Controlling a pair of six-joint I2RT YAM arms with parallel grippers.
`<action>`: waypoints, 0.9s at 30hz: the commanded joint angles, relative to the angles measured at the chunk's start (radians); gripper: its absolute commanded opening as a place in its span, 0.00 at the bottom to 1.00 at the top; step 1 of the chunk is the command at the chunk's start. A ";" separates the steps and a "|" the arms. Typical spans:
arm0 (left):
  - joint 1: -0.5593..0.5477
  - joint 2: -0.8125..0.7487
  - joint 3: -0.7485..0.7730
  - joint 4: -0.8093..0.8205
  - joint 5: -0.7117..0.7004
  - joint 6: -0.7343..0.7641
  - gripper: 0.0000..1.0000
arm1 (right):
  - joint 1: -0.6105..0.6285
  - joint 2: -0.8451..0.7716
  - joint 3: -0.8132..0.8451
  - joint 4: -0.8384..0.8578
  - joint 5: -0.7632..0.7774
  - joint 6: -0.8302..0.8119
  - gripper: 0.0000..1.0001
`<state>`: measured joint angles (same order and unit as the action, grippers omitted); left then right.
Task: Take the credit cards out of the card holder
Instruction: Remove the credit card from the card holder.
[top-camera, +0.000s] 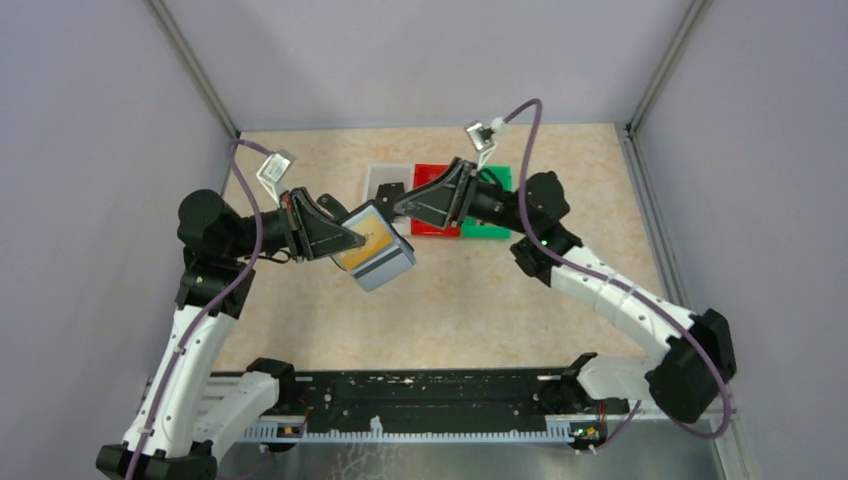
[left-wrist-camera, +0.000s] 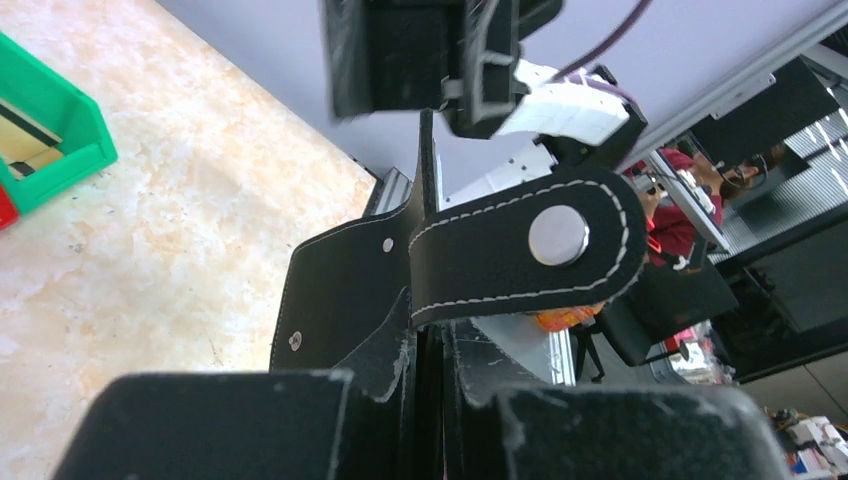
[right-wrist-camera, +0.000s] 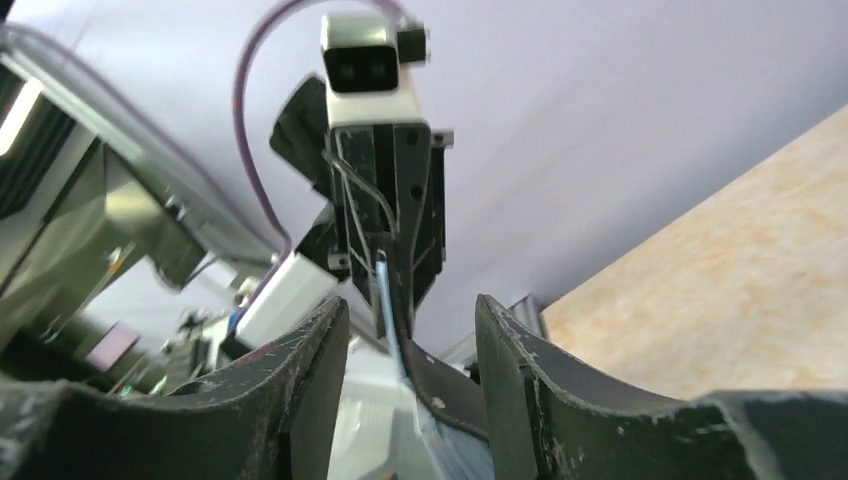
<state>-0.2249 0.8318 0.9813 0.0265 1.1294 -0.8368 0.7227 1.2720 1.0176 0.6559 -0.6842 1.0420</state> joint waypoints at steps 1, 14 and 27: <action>0.025 -0.011 -0.012 0.020 -0.058 -0.024 0.00 | -0.041 -0.186 0.019 -0.206 0.204 -0.114 0.47; 0.133 -0.005 -0.056 0.057 -0.089 -0.095 0.00 | 0.130 -0.142 -0.086 -0.098 0.229 -0.009 0.45; 0.191 -0.005 -0.101 0.123 -0.056 -0.177 0.00 | 0.186 0.062 -0.139 0.229 0.258 0.143 0.43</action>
<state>-0.0372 0.8391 0.8883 0.0761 1.0607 -0.9688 0.8925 1.2778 0.8749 0.6853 -0.4397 1.1172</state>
